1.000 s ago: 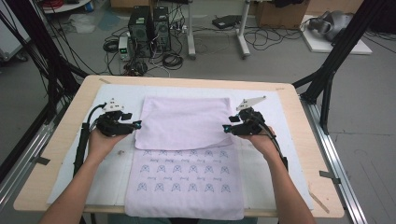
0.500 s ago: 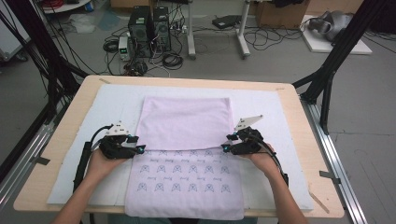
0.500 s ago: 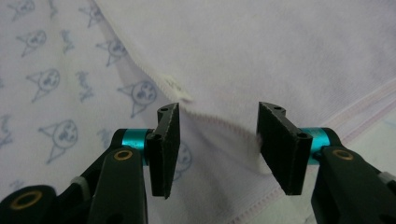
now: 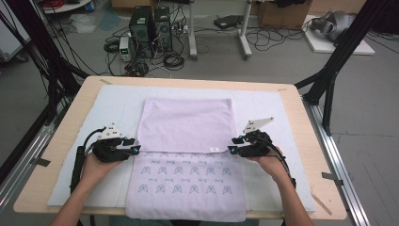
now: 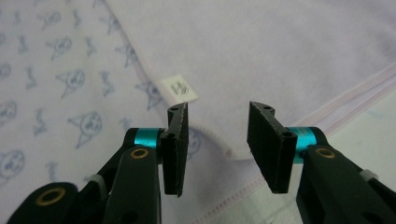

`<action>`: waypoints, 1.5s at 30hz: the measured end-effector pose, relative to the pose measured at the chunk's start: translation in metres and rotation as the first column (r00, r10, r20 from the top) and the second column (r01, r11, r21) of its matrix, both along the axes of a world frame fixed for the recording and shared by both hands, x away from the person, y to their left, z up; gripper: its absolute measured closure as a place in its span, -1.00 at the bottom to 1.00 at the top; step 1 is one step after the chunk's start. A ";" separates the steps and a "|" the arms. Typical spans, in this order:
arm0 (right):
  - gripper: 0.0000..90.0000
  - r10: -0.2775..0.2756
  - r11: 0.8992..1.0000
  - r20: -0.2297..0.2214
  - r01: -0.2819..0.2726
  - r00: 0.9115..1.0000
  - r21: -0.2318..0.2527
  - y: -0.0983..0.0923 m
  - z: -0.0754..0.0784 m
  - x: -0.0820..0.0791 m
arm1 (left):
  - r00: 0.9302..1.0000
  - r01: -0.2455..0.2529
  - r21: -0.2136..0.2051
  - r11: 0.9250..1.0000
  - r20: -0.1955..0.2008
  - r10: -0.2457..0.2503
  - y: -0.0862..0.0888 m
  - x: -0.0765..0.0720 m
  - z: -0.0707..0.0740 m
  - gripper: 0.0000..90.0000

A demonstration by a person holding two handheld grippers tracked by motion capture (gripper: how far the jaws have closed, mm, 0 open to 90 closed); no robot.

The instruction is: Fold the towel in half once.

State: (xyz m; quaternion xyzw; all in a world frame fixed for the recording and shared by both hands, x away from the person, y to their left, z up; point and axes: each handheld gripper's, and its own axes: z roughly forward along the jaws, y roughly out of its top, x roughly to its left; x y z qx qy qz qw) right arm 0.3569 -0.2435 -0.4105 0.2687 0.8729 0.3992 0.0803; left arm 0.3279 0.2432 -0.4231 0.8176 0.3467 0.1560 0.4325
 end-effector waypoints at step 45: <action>0.46 0.121 0.990 0.033 -0.123 0.992 0.074 -0.033 0.018 -0.083 | 0.995 0.087 -0.022 0.996 0.061 -0.085 0.002 -0.078 0.025 0.41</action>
